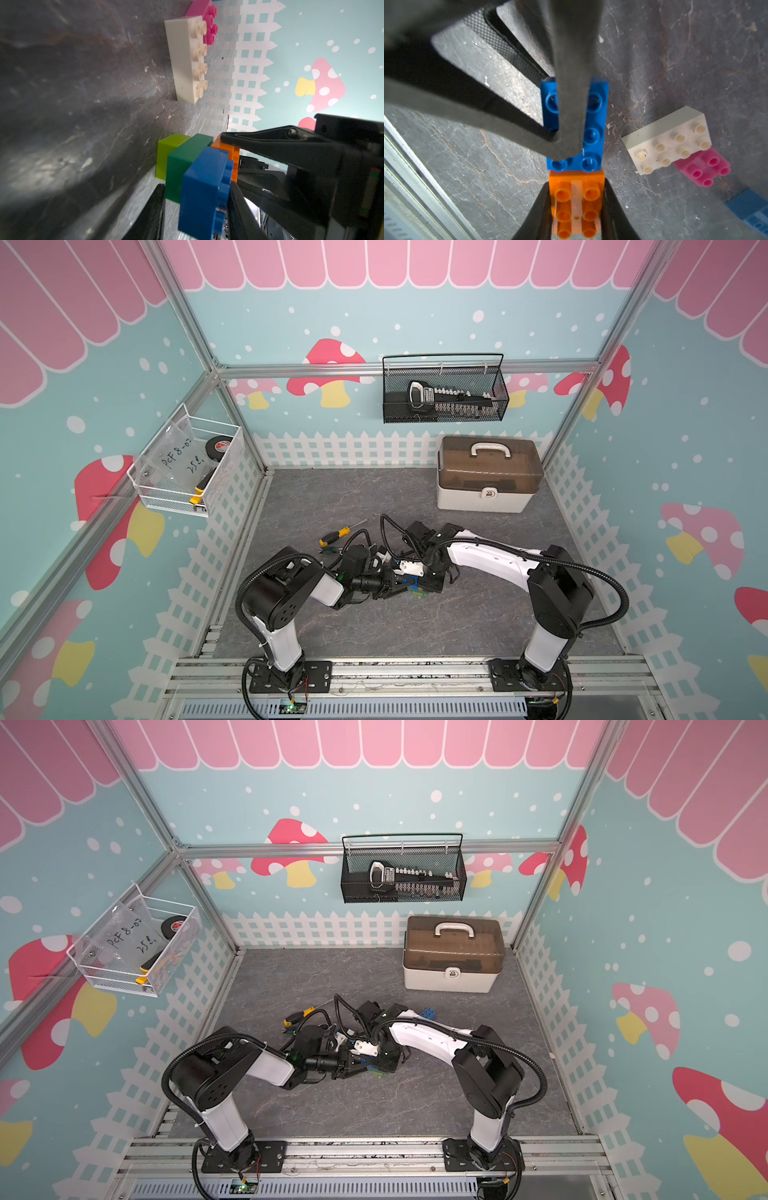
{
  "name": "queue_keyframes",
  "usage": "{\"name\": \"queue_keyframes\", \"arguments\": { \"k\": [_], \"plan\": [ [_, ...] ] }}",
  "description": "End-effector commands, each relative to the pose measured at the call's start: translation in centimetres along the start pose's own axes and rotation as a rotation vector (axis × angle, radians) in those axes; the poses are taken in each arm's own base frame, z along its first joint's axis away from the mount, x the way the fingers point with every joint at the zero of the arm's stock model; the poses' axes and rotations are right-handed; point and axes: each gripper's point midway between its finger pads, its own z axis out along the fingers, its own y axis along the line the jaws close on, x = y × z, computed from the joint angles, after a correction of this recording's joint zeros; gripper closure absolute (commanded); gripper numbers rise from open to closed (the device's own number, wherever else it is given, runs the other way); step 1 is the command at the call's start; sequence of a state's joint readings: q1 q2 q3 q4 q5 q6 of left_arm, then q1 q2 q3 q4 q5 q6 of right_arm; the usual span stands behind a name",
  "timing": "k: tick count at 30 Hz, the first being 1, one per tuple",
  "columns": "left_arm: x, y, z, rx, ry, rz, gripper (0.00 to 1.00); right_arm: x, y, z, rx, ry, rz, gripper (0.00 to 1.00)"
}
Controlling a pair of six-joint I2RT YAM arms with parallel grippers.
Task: Assemble a heart with lego
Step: Assemble the lego brick with the lego brick.
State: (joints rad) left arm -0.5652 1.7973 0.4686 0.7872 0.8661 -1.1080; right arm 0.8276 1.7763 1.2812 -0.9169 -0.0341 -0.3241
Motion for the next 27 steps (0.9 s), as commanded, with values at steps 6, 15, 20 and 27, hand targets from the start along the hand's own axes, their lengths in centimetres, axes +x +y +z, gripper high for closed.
{"name": "queue_keyframes", "arguments": {
  "k": [6, 15, 20, 27],
  "plan": [
    [0.5, 0.3, 0.0, 0.004, 0.004, -0.015, 0.65, 0.0, -1.7, 1.5, 0.072, 0.023, 0.091, 0.94],
    [0.2, -0.1, 0.1, 0.015, 0.001, -0.010, 0.65, 0.0, 1.0, 1.4, -0.036, 0.014, 0.015, 0.93],
    [0.2, -0.1, 0.0, 0.012, -0.004, -0.009, 0.65, 0.0, 1.6, 1.6, -0.059, 0.000, -0.010, 0.93],
    [0.4, 0.1, -0.1, 0.012, -0.008, -0.018, 0.65, 1.9, 0.5, 2.3, 0.006, 0.108, -0.010, 0.94]
  ]
}}
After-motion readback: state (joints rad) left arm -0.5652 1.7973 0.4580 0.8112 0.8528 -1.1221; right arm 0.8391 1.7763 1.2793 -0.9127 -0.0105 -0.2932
